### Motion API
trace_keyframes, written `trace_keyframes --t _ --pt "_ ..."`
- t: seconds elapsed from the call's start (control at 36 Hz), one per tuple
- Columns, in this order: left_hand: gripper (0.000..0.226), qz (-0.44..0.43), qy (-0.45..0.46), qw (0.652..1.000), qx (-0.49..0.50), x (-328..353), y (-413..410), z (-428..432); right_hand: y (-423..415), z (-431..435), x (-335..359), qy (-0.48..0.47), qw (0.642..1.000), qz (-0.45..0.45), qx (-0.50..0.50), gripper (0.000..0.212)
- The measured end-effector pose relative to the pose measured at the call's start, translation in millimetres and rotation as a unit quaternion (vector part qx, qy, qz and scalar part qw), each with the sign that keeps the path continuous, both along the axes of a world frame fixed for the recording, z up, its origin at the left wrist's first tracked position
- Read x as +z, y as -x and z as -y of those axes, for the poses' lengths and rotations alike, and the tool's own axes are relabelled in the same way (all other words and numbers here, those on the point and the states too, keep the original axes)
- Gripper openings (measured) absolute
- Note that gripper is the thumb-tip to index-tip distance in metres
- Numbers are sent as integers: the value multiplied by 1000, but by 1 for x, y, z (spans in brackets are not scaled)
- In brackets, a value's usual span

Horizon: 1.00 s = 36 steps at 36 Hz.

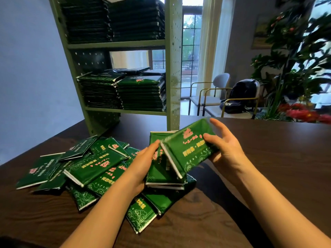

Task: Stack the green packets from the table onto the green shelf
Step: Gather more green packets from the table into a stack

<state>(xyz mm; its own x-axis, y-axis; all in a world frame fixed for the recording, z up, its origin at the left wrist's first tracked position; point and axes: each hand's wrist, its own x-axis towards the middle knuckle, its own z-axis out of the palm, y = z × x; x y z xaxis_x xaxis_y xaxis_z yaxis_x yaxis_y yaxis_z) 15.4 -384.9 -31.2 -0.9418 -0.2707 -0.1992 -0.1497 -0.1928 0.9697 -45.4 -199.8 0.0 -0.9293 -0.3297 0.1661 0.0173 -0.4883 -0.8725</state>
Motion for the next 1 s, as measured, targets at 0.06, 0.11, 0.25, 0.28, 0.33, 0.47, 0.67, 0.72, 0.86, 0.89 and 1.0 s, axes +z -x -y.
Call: trace_keyframes --t 0.06,0.11,0.25,0.28,0.33,0.47,0.67,0.72,0.86,0.89,1.0 --pt "39 5 -8 1000 -10 2 -2 0 -2 -4 1 -95 993 -65 -1 60" --pt "38 4 -13 1000 -28 4 -4 -2 -5 -6 0 -199 968 -152 -19 66" --pt "41 2 -4 998 -57 3 -6 -4 -13 2 -2 -271 919 -277 -76 68" --pt "42 3 -5 998 -59 3 -5 -4 -14 3 -4 -271 912 -295 -80 68" --pt "42 1 -1 998 -63 3 -6 -5 -16 5 -6 -278 898 -329 -87 69" --pt "47 -22 9 994 -103 8 -9 -9 -20 11 -10 -288 873 -383 -93 68" --pt "75 -72 54 986 -139 2 -10 -7 -21 18 -15 -263 875 -389 -113 64" --pt "69 -87 60 985 -137 1 -9 -7 -20 20 -16 -260 877 -388 -114 63" --pt "64 -113 61 988 -86 1 -8 -7 -17 19 -18 -258 869 -403 -125 48" --pt "63 -116 51 990 -68 3 -9 -6 -16 18 -18 -253 870 -402 -131 44" --pt "68 -113 -19 993 39 9 -8 2 -10 12 -19 -252 892 -354 -124 36"
